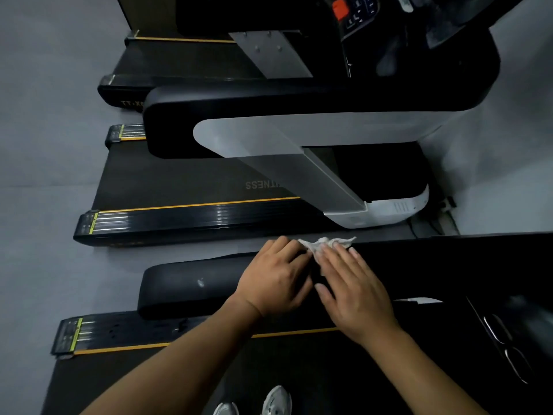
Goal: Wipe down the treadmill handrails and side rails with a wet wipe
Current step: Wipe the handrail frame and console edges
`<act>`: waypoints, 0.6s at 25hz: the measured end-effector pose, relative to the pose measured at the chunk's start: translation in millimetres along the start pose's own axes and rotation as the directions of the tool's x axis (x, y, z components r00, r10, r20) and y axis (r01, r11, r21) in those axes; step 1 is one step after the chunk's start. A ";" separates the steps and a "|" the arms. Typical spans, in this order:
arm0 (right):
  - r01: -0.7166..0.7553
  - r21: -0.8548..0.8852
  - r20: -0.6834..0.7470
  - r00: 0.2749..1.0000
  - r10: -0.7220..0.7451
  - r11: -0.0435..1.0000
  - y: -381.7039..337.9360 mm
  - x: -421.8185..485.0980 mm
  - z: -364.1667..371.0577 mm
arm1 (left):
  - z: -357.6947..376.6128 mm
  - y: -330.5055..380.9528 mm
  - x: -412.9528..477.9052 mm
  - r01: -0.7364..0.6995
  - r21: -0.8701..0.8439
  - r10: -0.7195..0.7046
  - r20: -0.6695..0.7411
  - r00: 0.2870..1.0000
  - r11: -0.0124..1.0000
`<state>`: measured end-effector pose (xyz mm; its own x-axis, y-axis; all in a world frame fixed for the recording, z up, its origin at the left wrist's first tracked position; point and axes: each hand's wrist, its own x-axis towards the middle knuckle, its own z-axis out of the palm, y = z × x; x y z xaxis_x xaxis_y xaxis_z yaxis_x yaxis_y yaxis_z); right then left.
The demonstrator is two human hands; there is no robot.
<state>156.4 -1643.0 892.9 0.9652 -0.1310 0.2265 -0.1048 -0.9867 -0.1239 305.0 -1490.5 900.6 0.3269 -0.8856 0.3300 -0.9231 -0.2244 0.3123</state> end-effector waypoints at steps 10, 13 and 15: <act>-0.129 -0.098 -0.069 0.990 0.123 0.987 -13.2 -30.5 6.2 | -1.6 2.3 1.0 0.011 0.004 -0.011 0.008 1.000 1.000; -0.264 -0.085 -0.101 0.962 0.255 0.961 -25.4 -31.4 12.1 | -1.0 1.4 2.1 0.026 0.017 -0.027 0.021 0.999 1.000; -0.195 -0.080 -0.073 0.979 0.189 0.978 -55.3 -29.6 23.1 | -1.1 1.5 2.1 0.027 0.013 -0.027 0.023 0.999 1.000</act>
<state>139.1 -1582.3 870.7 0.9076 -0.3222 0.2691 -0.3099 -0.9467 -0.0881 304.5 -1492.3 902.7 0.3471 -0.8883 0.3008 -0.9165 -0.2533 0.3098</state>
